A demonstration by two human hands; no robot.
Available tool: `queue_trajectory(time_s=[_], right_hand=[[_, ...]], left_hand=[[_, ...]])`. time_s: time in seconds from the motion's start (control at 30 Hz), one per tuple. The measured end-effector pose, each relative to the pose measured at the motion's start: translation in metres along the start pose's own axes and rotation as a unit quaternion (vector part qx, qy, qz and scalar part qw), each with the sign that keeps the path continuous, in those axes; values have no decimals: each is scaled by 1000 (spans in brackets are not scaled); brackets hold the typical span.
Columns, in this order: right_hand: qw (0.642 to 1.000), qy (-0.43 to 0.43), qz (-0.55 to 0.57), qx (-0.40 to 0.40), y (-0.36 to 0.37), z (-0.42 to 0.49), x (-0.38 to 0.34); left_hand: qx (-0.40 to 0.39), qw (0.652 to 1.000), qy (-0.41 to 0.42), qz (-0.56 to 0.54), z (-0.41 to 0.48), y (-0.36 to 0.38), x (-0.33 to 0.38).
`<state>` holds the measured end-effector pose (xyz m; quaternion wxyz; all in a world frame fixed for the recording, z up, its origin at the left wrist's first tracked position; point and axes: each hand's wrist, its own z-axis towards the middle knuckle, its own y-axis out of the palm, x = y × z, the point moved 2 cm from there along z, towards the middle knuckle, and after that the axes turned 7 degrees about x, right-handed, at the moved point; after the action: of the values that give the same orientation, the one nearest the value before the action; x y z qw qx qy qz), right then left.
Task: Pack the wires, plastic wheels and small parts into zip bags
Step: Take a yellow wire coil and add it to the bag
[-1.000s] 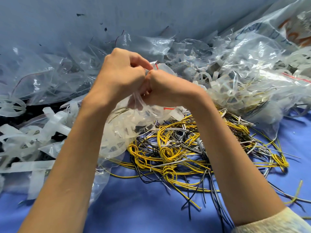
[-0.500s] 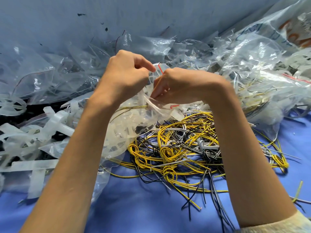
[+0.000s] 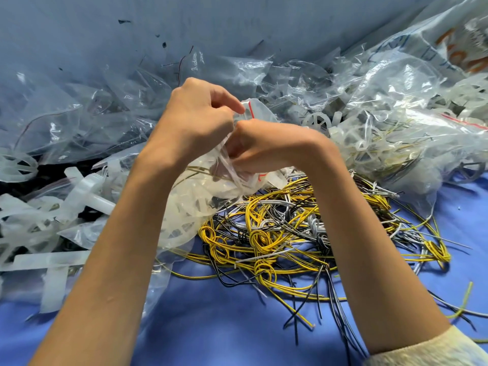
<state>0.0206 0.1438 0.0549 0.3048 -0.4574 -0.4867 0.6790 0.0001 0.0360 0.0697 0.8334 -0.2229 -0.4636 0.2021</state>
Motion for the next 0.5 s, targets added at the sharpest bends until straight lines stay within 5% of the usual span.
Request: queue_trajectory(time_s=[0.23,0.5], right_hand=[[998,9,-25,-56,-10,-13,8],[999,15,13,38,-9,-5,4]], left_hand=[[1,1000,-8,1,-1,-5,0],[-7,1000,-7,-2,-1,4,2]])
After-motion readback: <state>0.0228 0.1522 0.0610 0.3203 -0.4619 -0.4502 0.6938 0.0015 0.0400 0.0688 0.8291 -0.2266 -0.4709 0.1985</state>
